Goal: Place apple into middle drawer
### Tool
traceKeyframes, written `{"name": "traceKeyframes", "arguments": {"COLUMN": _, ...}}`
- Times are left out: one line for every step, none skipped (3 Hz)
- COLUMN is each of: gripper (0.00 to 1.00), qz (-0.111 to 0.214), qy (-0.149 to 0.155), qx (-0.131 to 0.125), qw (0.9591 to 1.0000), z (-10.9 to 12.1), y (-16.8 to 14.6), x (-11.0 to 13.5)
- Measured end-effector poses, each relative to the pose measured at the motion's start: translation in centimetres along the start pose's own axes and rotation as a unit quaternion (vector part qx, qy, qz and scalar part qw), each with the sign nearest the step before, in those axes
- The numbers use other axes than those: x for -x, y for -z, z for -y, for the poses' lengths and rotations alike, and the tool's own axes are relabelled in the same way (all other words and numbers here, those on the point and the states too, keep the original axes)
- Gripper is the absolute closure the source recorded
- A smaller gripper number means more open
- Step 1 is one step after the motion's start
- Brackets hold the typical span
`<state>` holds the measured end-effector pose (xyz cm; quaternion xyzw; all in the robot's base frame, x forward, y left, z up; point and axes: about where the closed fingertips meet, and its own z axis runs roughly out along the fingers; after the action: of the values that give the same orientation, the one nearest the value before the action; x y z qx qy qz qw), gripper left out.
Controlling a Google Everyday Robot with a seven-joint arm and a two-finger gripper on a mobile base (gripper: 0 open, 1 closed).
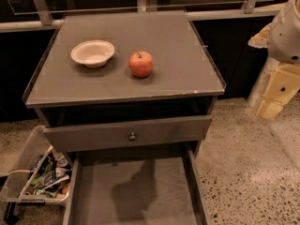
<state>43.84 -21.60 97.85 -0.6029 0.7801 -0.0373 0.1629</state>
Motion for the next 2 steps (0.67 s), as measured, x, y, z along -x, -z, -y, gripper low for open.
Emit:
{"name": "traceKeyframes", "arguments": {"gripper": 0.0, "qz": 0.0, "qy": 0.0, "qx": 0.0, "qw": 1.0, "z": 0.0, "y": 0.0, "x": 0.0}}
{"name": "traceKeyframes", "arguments": {"gripper": 0.0, "qz": 0.009, "qy": 0.002, "qx": -0.006, "qw": 0.9999, "z": 1.6, "y": -1.1, "x": 1.4}}
